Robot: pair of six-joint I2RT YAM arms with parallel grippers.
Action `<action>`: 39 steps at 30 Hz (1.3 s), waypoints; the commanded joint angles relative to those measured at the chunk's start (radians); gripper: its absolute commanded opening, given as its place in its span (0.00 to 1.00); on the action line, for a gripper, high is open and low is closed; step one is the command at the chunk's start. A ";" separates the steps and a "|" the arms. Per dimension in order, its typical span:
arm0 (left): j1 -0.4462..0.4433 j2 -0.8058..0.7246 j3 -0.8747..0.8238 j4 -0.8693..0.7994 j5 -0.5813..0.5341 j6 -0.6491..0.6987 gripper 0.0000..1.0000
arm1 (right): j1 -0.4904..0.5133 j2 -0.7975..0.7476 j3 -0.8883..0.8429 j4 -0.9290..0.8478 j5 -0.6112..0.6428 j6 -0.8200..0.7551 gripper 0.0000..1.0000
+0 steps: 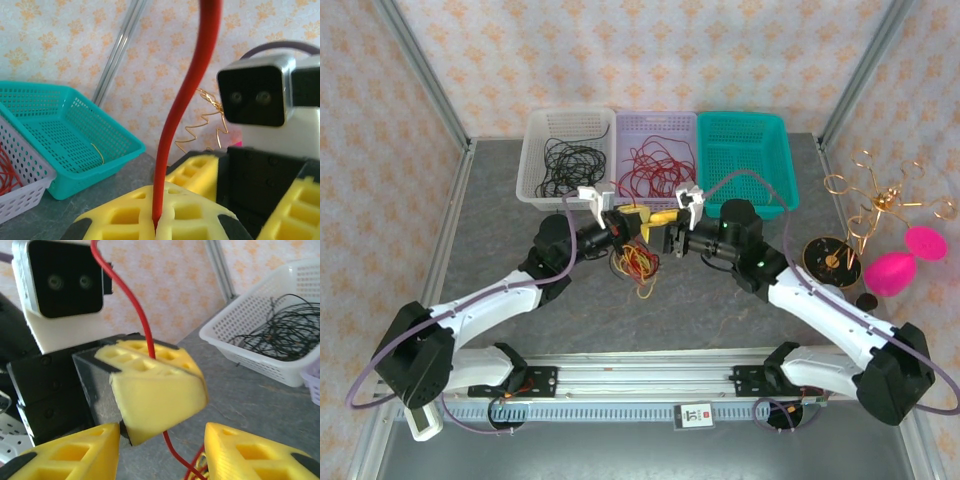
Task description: Untangle the cables
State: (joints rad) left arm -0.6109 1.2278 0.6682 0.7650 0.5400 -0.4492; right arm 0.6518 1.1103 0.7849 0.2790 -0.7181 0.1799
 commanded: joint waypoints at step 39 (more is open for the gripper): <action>-0.112 -0.068 0.311 -0.230 -0.124 0.013 0.00 | 0.011 0.345 -0.245 0.388 0.086 0.175 0.21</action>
State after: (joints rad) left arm -0.7120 1.2064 0.9081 0.5076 0.4263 -0.4694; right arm 0.6575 1.4239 0.5644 0.6830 -0.6994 0.3515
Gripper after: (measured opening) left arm 0.058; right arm 0.211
